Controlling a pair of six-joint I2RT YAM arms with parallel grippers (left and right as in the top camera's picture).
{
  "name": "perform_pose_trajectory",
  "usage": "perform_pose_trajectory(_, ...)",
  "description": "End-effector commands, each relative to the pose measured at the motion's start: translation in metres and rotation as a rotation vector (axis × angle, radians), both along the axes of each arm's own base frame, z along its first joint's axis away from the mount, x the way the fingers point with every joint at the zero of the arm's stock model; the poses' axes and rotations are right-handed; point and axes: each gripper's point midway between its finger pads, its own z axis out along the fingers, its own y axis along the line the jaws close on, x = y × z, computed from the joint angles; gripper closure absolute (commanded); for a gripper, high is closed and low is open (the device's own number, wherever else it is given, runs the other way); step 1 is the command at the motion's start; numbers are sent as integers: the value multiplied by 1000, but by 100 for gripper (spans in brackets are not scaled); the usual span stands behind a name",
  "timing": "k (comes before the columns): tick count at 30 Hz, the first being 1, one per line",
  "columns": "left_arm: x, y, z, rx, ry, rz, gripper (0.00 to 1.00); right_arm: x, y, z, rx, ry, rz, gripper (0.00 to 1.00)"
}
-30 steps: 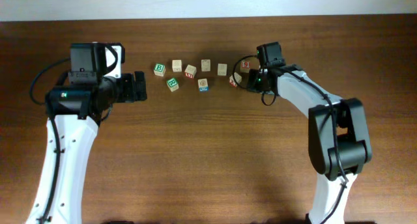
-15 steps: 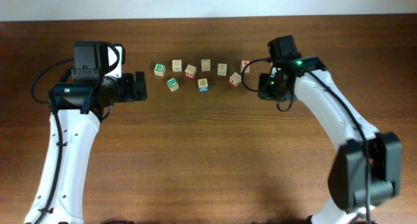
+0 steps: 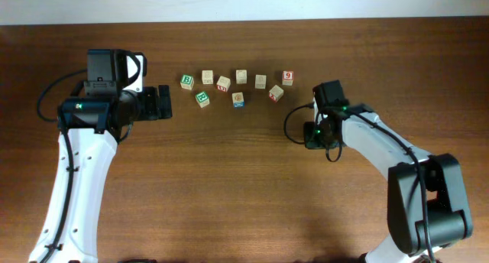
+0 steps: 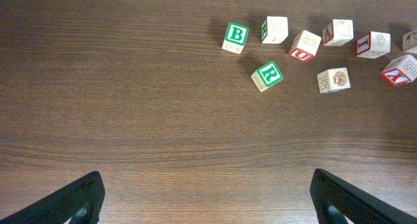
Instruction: Rotate 3 blocks
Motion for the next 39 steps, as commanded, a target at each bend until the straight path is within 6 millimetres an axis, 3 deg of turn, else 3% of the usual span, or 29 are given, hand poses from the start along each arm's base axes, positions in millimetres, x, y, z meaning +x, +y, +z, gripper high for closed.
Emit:
perform_pose_trajectory(1,3,1,6,-5,-15,15,1,-8,0,-18,-10,43,12,94)
perform_pose_trajectory(2,3,1,6,-5,-15,15,1,-7,2,-19,-1,44,14,94)
perform_pose_trajectory(4,3,1,6,-5,-15,15,1,-5,5,-17,12,38,16,82)
perform_pose_trajectory(6,3,1,6,-5,-15,15,1,-2,7,-7,18,47,18,60)
perform_pose_trajectory(7,3,1,6,-5,-15,15,1,4,8,10,15,58,18,50)
perform_pose_trajectory(12,3,1,6,-5,-15,15,1,36,17,69,33,-3,21,39)
perform_pose_trajectory(14,3,1,6,-5,-15,15,1,59,31,92,109,-89,2,39)
perform_pose_trajectory(16,3,1,6,-5,-15,15,1,83,43,102,205,-167,-112,39)
perform_pose_trajectory(20,3,1,6,-5,-15,15,1,119,80,82,323,-225,-344,39)
perform_pose_trajectory(24,3,1,6,-5,-15,15,1,138,90,42,283,-278,-546,38)
perform_pose_trajectory(27,3,1,6,-5,-15,15,1,142,89,23,262,-281,-589,39)
perform_pose_trajectory(33,3,1,6,-5,-15,15,1,152,85,14,246,-324,-604,43)
perform_pose_trajectory(39,3,1,6,-5,-15,15,1,160,88,10,253,-349,-578,59)
